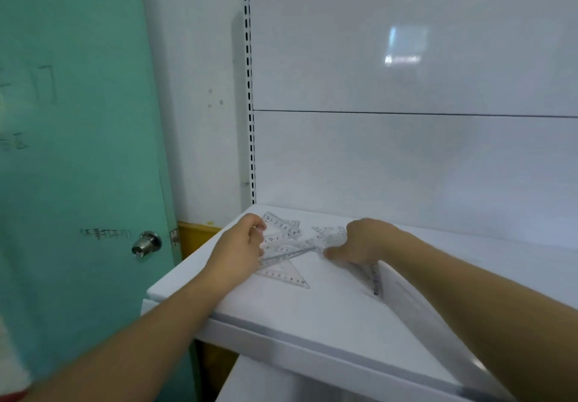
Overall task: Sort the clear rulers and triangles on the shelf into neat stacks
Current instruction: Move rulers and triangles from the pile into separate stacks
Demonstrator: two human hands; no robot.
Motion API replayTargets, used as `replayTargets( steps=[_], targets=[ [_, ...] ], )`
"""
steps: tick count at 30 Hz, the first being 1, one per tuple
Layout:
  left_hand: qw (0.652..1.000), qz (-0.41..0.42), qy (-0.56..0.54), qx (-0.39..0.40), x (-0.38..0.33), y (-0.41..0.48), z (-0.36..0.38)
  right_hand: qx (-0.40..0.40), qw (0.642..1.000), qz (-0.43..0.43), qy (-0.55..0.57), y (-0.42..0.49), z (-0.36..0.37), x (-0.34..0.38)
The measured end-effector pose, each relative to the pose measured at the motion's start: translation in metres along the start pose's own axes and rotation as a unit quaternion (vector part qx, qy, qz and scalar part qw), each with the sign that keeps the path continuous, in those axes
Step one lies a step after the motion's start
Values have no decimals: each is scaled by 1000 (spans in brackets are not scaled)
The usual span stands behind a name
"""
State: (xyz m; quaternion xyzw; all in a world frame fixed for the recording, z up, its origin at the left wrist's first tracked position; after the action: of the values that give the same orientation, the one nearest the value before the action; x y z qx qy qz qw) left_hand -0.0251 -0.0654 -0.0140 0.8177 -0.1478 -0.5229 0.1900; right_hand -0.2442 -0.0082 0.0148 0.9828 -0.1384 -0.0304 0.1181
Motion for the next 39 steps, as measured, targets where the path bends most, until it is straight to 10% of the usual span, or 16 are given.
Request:
replayTargets(
  steps=[14, 21, 29, 39],
  targets=[
    [982, 79, 86, 147, -3, -9, -12, 24, 994, 110, 4, -53, -15, 11],
    [980, 79, 104, 148, -13, -14, -13, -4, 967, 158, 202, -60, -13, 6],
    [980, 102, 74, 156, -19, -9, -10, -158, 972, 35, 171, -74, -20, -12],
    [969, 164, -25, 182, -64, -50, 43, -280, 931, 185, 145, -144, -28, -81]
  ],
)
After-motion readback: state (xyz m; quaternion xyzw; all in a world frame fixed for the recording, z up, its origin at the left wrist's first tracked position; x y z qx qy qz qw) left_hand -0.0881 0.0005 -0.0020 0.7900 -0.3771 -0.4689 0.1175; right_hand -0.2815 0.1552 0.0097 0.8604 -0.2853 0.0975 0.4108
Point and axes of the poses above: each hand's wrist, its own y-axis towards the middle knuckle, its own z-axis out of the palm, x = y × z, the point moved 1 cm from there along y, towards the middle knuckle, and after that the axes turned 15 degrees about -x, right-handed, at the moved point
